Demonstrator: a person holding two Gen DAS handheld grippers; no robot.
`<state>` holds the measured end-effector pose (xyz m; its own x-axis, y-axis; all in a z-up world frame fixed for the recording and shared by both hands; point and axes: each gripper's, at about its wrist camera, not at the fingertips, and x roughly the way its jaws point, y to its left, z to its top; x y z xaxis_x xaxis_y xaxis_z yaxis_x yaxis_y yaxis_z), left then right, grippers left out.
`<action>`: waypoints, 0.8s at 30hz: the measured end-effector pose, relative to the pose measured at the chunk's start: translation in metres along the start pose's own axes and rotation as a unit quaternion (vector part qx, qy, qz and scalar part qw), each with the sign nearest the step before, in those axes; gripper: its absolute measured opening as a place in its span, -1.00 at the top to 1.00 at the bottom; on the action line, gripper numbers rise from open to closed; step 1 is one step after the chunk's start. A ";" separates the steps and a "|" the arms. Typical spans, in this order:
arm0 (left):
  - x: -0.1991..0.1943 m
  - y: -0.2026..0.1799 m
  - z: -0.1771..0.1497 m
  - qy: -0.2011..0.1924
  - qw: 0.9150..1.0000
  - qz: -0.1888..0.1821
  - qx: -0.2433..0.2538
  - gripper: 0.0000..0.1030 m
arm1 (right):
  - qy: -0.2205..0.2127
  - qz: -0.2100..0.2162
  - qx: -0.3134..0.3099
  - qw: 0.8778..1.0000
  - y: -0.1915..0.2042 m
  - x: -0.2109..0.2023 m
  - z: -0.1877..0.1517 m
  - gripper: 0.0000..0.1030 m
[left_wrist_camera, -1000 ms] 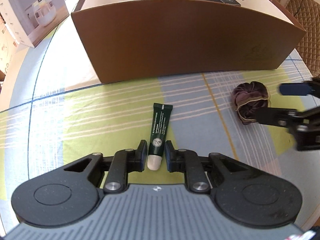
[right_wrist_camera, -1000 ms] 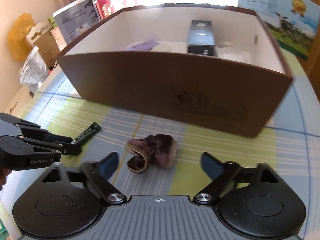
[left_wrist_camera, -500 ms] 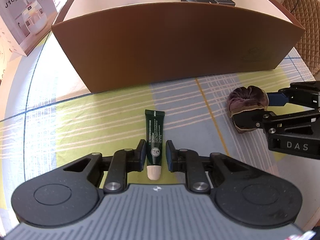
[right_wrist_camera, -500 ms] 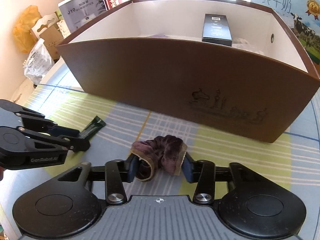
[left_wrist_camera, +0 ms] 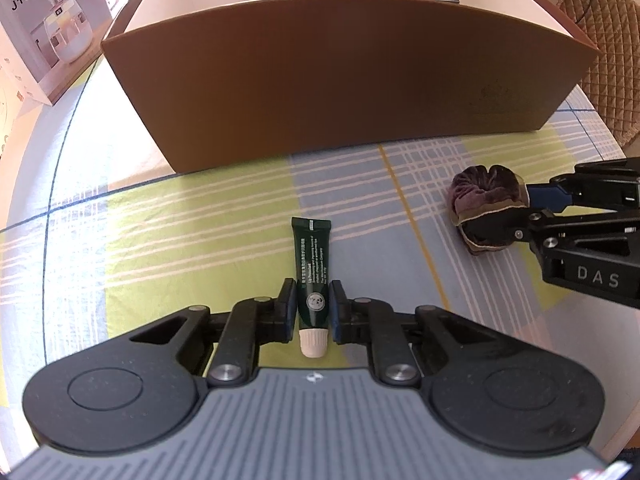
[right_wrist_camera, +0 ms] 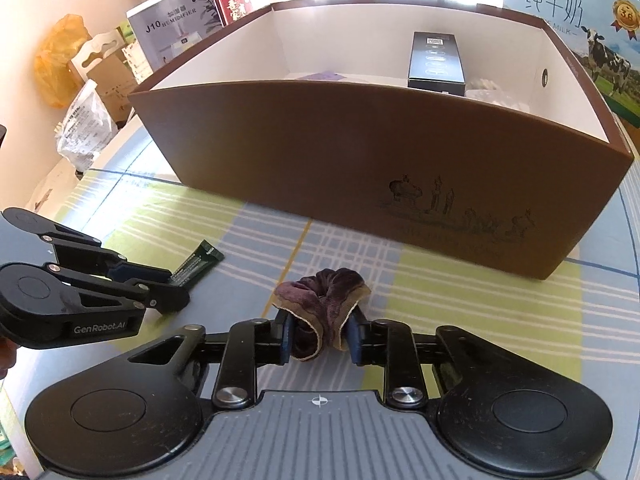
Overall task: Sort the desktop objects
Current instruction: 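Close the left gripper on the green tube while the right gripper grasps the brown scrunchie, then carry the green tube and brown scrunchie up over the brown box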
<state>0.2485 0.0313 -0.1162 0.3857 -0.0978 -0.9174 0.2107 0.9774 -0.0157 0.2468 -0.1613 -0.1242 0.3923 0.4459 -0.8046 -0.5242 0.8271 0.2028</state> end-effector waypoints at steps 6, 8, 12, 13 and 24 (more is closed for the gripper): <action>-0.006 -0.002 -0.008 0.003 1.000 -0.006 0.002 0.75 | 0.002 0.006 0.007 1.000 0.000 -0.008 -0.008 0.61; -0.007 -0.005 -0.010 0.004 1.000 -0.009 0.004 0.75 | 0.004 0.007 0.009 1.000 0.000 -0.011 -0.011 0.62; -0.008 -0.008 -0.015 0.006 1.000 -0.015 0.005 0.75 | 0.005 0.006 0.014 1.000 0.000 -0.018 -0.017 0.62; -0.009 -0.008 -0.016 0.006 1.000 -0.016 0.004 0.75 | 0.004 0.005 0.015 1.000 0.000 -0.019 -0.018 0.62; -0.011 -0.016 -0.024 0.012 1.000 -0.012 0.009 0.73 | 0.003 -0.009 0.036 0.999 -0.005 -0.034 -0.034 0.62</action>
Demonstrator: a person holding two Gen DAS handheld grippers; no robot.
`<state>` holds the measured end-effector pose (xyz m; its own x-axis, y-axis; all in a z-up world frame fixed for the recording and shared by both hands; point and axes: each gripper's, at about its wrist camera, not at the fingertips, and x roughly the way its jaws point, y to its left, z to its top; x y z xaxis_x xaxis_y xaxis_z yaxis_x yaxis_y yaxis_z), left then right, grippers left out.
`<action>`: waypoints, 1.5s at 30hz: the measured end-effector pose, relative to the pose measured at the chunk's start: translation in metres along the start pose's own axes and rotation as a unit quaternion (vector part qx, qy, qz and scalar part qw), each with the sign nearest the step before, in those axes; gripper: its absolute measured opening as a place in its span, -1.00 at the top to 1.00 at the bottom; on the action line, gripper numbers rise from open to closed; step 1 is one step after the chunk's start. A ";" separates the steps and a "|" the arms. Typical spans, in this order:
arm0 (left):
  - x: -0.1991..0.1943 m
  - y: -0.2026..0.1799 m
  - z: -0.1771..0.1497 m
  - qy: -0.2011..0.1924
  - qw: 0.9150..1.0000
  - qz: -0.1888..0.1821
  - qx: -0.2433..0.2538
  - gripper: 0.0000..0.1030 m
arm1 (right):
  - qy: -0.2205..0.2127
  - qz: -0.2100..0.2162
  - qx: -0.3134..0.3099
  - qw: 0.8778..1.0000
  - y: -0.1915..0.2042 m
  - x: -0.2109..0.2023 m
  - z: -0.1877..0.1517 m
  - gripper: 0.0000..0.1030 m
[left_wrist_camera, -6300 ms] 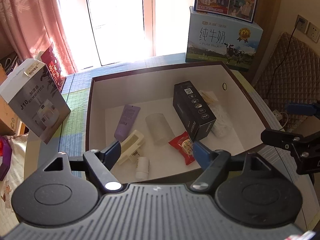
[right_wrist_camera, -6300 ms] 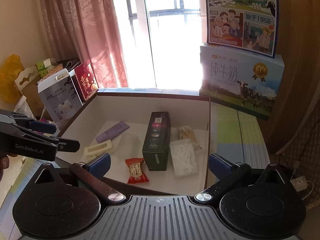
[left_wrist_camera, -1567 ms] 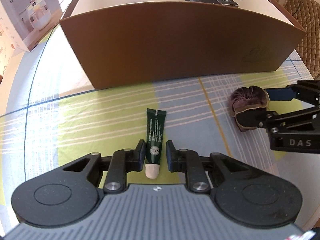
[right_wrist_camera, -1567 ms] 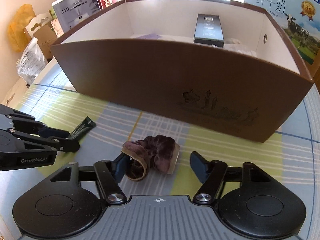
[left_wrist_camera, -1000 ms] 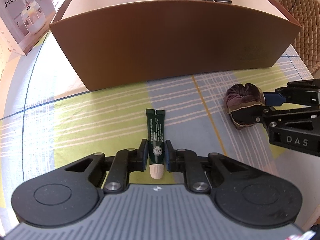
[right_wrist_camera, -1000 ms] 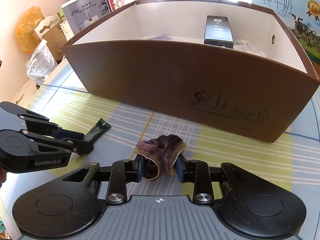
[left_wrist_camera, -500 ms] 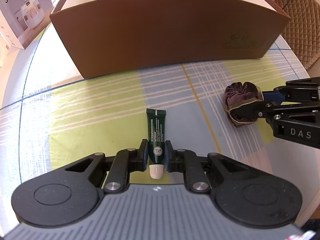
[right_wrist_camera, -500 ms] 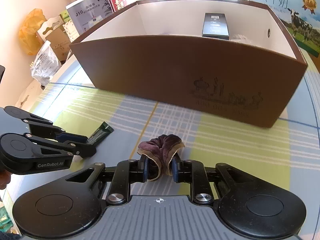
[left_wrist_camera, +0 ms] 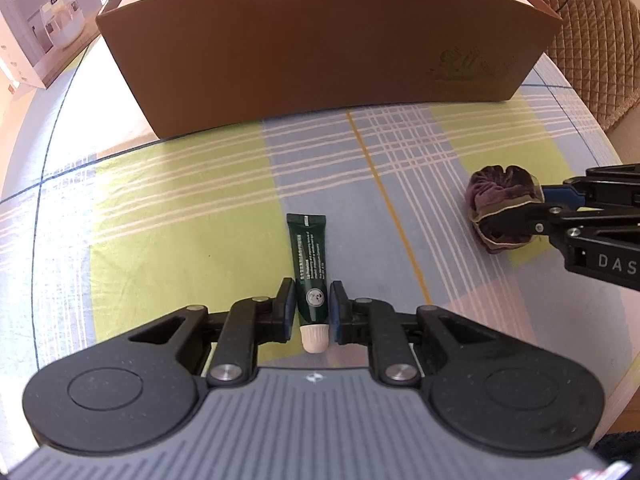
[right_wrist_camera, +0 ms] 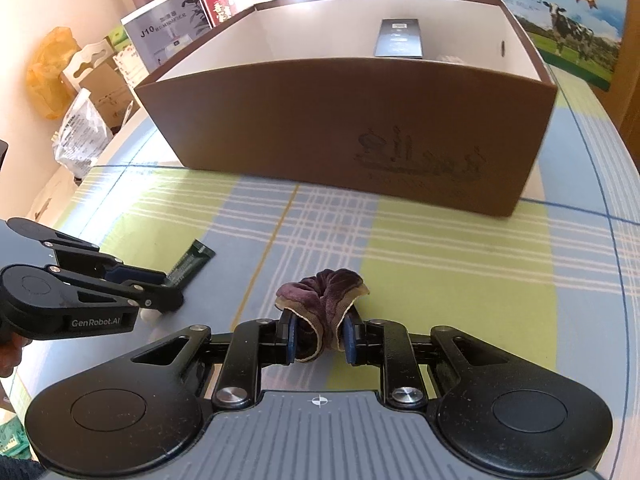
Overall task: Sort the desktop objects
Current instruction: 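Carry the green tube and brown scrunchie up over the brown box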
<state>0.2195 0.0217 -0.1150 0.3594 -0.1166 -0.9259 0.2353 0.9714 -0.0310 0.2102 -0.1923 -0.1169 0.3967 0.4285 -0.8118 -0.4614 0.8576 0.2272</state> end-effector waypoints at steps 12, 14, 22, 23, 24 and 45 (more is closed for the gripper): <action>-0.003 -0.007 -0.002 -0.002 1.000 -0.013 0.009 0.76 | -0.008 -0.004 0.009 1.000 0.000 -0.015 -0.008 0.62; -0.006 -0.007 -0.002 -0.007 1.000 -0.021 0.011 0.76 | -0.010 -0.003 0.009 1.000 0.000 -0.017 -0.008 0.62; -0.033 -0.001 0.002 -0.039 0.999 -0.030 -0.001 0.76 | -0.026 0.003 0.000 1.000 0.005 -0.029 0.000 0.62; -0.037 0.000 0.003 -0.044 0.999 -0.030 -0.003 0.76 | -0.028 0.004 -0.001 1.000 0.006 -0.031 0.002 0.62; -0.041 0.001 0.003 -0.048 0.998 -0.031 -0.004 0.76 | -0.031 0.006 -0.002 0.999 0.007 -0.032 0.003 0.62; -0.089 0.001 0.040 -0.119 0.991 -0.062 0.000 0.76 | -0.078 0.026 -0.031 0.996 0.019 -0.058 0.042 0.62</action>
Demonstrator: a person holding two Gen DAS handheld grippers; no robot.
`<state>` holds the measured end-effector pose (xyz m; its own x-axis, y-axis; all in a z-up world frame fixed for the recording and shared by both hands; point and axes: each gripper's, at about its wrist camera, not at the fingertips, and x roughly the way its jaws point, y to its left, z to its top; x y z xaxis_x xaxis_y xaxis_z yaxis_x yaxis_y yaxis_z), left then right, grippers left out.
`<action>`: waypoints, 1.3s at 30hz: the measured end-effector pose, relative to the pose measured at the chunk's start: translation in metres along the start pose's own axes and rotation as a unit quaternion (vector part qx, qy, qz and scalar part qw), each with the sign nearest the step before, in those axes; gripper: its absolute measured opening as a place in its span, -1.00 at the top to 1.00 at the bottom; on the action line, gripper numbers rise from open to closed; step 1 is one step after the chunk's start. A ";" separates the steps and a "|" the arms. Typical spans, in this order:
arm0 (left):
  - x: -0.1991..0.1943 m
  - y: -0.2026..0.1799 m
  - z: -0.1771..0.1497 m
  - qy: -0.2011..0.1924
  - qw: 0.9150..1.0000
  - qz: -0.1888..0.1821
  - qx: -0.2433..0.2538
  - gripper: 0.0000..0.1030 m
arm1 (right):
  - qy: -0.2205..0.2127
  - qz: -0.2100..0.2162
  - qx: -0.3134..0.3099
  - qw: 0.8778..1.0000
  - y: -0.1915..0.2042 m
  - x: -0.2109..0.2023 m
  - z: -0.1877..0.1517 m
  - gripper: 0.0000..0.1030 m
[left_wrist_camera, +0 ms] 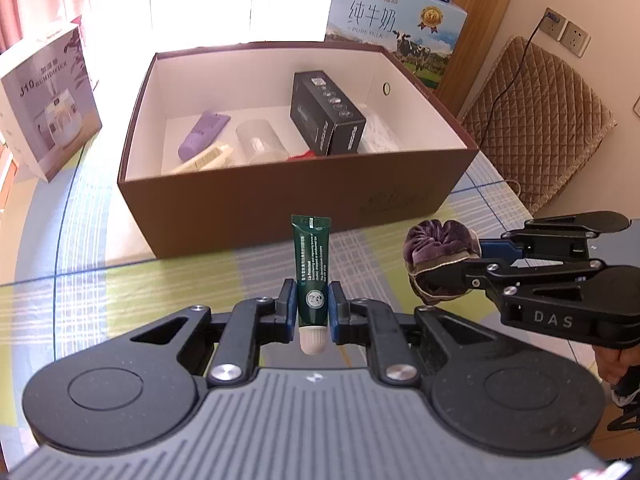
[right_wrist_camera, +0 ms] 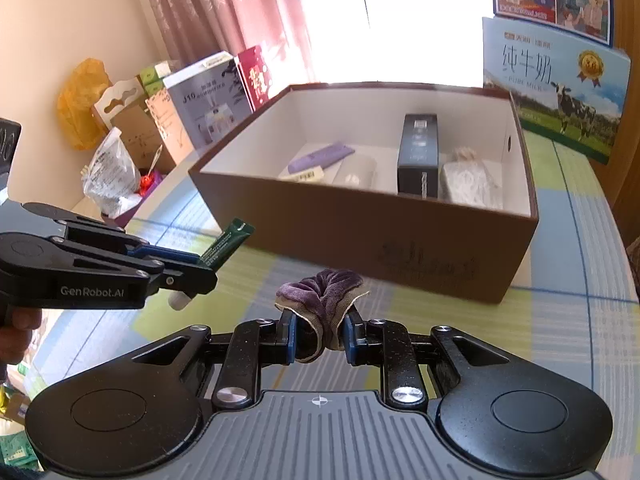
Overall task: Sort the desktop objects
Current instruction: 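Carry the green tube and brown scrunchie up over the brown box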
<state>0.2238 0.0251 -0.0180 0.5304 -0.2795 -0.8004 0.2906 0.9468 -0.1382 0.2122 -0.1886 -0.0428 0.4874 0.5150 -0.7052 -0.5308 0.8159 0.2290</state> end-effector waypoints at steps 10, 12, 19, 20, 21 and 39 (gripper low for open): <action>-0.002 0.003 0.031 -0.029 1.000 -0.001 0.006 0.76 | -0.030 0.007 -0.003 1.000 -0.008 -0.001 0.033 0.62; -0.002 0.003 0.040 -0.037 0.999 0.001 0.008 0.76 | -0.040 0.008 -0.005 0.999 -0.010 -0.001 0.043 0.62; 0.001 0.010 0.072 -0.058 0.998 0.009 0.006 0.76 | -0.066 0.008 -0.012 0.998 -0.015 0.005 0.074 0.62; 0.002 0.011 0.075 -0.059 0.998 0.010 0.004 0.76 | -0.067 0.007 -0.013 0.998 -0.015 0.007 0.077 0.62; 0.004 0.012 0.078 -0.060 0.998 0.011 0.002 0.76 | -0.069 0.007 -0.013 0.998 -0.016 0.009 0.082 0.62; 0.038 0.041 0.119 -0.057 0.997 0.043 -0.013 0.76 | -0.062 -0.007 -0.027 0.998 -0.029 0.051 0.120 0.62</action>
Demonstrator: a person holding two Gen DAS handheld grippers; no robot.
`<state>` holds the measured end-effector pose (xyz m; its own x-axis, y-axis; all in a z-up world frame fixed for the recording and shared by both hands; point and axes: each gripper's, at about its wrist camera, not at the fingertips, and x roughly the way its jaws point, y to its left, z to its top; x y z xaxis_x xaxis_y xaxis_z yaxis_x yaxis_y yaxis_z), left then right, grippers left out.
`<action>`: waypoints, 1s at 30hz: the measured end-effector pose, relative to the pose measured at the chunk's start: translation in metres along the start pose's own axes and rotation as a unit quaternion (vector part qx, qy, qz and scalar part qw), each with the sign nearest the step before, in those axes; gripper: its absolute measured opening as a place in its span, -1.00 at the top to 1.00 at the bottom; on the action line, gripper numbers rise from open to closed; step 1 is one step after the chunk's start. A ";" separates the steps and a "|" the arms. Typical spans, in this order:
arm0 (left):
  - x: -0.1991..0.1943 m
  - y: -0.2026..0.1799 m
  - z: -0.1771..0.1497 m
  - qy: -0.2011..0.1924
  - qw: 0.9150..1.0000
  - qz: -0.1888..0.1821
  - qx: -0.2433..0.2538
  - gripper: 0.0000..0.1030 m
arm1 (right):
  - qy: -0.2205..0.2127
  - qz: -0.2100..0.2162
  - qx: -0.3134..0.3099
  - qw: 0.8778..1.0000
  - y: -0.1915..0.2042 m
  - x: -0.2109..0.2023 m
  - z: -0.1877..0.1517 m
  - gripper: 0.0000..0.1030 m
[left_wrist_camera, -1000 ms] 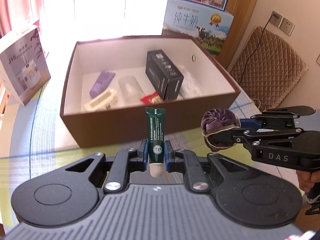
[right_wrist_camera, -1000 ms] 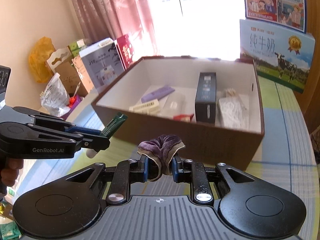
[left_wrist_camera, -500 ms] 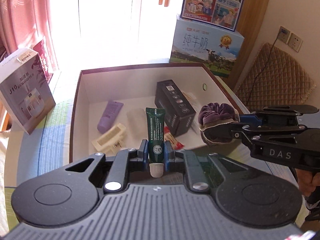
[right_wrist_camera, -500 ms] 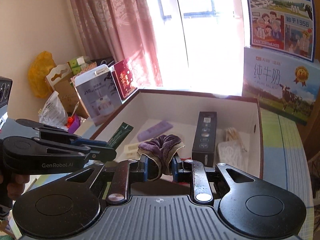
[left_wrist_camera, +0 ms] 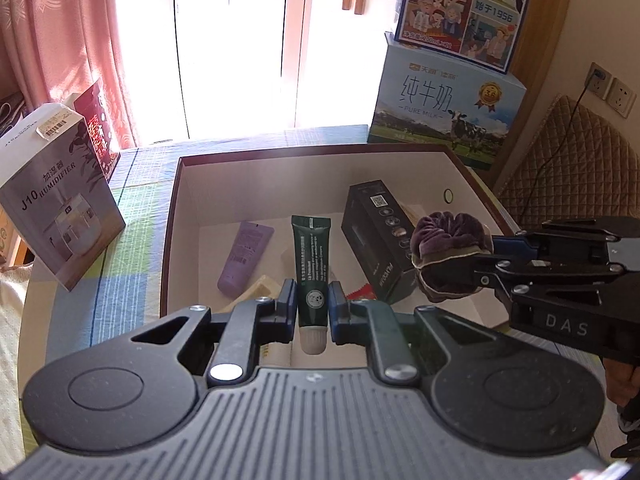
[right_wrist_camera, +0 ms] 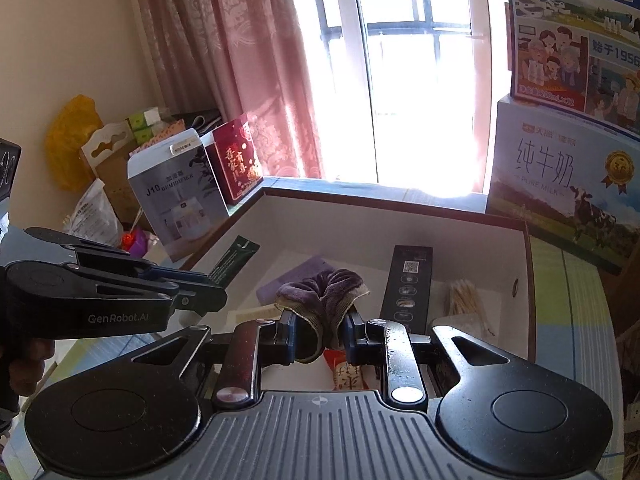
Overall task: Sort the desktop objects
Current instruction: 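Carry the green tube and brown scrunchie up over the brown box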
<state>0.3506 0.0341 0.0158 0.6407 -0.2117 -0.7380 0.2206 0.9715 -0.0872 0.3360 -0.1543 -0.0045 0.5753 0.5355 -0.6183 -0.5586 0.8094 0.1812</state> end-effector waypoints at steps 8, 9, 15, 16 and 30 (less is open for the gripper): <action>0.028 0.010 0.015 0.014 1.000 0.008 -0.004 0.76 | 0.004 -0.009 -0.005 1.000 -0.007 0.032 0.017 0.62; 0.032 0.011 0.017 0.015 1.000 0.008 -0.004 0.76 | 0.005 -0.009 -0.005 1.000 -0.009 0.036 0.019 0.62; 0.056 0.020 0.027 0.026 1.000 0.008 -0.014 0.76 | 0.015 -0.015 -0.006 1.000 -0.017 0.066 0.031 0.62; 0.060 0.021 0.029 0.027 0.999 0.008 -0.014 0.76 | 0.018 -0.016 -0.006 1.000 -0.018 0.071 0.032 0.62; 0.116 0.036 0.050 0.053 0.998 0.017 -0.020 0.76 | 0.049 -0.025 -0.026 0.998 -0.030 0.124 0.042 0.62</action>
<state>0.4696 0.0388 -0.0396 0.5651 -0.1676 -0.8078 0.1695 0.9818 -0.0851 0.4489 -0.1019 -0.0546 0.5437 0.4660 -0.6980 -0.5615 0.8201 0.1102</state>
